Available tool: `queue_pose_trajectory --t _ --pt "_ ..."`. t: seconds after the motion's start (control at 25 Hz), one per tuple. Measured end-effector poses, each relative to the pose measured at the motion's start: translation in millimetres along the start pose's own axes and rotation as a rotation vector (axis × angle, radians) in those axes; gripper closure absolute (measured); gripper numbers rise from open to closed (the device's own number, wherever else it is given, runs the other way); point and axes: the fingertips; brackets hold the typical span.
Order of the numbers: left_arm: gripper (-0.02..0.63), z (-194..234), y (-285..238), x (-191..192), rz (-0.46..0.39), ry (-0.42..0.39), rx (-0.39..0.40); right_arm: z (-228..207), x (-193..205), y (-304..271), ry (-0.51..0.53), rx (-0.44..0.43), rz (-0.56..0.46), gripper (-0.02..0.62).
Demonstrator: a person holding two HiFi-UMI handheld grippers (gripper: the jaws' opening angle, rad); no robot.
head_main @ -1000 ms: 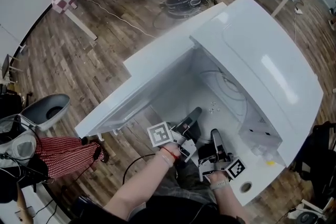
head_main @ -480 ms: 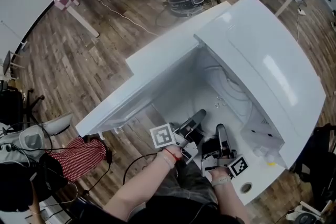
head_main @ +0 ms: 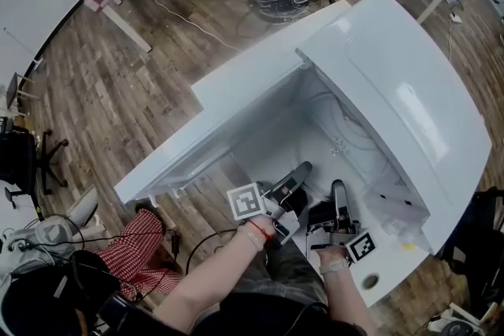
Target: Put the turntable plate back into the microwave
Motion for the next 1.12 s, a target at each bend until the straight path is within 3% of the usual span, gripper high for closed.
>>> queue_pose_trajectory --t 0.56,0.84,1.12 --pt "0.575 0.9 -10.7 -0.1 0.021 -0.036 -0.011 -3.5 -10.9 -9.9 -0.007 -0.002 0.005 0.546" --pt "0.557 7.1 -11.1 -0.9 0.084 -0.239 -0.096 -3.4 -15.0 -12.3 -0.033 0.01 -0.014 0.546" --pt "0.548 2.2 -8.6 -3.8 0.084 -0.278 -0.09 -4.5 -19.5 -16.7 -0.037 0.027 -0.04 0.548"
Point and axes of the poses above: the fingertips, and each gripper's own axes: y backward along the fingers, z to its left, x out of its underside, and after that the axes turned 5 degrees about -x, right-handed
